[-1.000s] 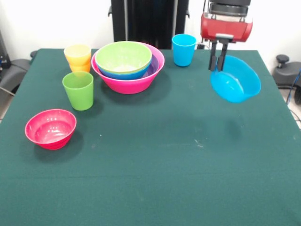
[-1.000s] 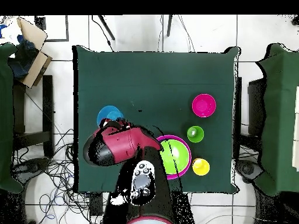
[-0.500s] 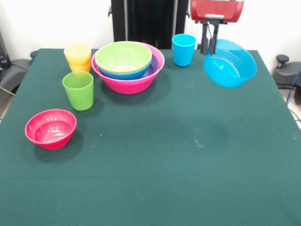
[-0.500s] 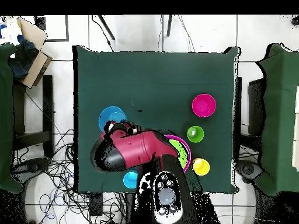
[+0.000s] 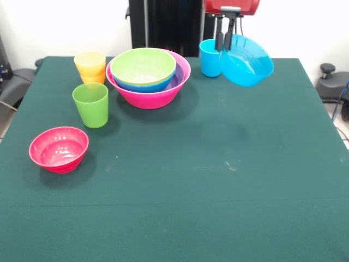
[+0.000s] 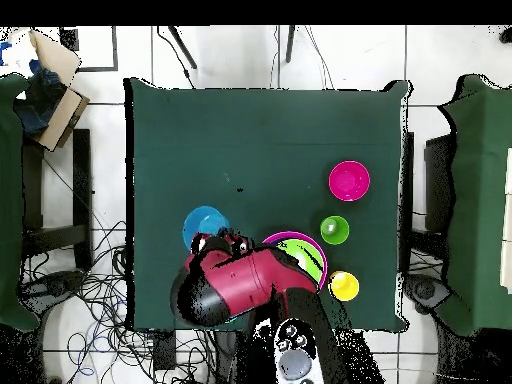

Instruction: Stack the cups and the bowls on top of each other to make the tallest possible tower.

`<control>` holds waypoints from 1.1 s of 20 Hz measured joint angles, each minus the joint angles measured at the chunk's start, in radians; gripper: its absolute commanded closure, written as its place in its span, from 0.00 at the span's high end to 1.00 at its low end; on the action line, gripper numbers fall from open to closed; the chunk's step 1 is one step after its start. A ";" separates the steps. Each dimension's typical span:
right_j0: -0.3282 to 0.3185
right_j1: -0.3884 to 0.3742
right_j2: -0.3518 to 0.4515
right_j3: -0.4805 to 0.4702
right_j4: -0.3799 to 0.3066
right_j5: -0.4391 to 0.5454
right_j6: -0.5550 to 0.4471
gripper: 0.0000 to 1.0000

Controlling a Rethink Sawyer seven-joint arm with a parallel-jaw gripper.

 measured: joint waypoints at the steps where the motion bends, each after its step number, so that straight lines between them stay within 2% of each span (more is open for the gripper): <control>1: 0.004 -0.001 -0.003 0.011 -0.022 -0.015 0.000 0.00; 3: 0.021 -0.001 -0.017 0.043 -0.087 -0.065 0.000 0.00; 9: 0.069 -0.003 -0.082 0.117 -0.224 -0.200 0.000 0.00; 15: 0.031 -0.013 -0.098 0.167 -0.296 -0.251 0.000 0.00; 17: -0.008 -0.024 -0.081 0.185 -0.304 -0.254 0.000 0.00; 18: -0.081 -0.051 -0.037 0.217 -0.303 -0.254 0.000 0.00; 21: -0.203 -0.100 0.048 0.268 -0.281 -0.249 0.000 0.00; 22: -0.283 -0.134 0.111 0.300 -0.253 -0.244 0.000 0.00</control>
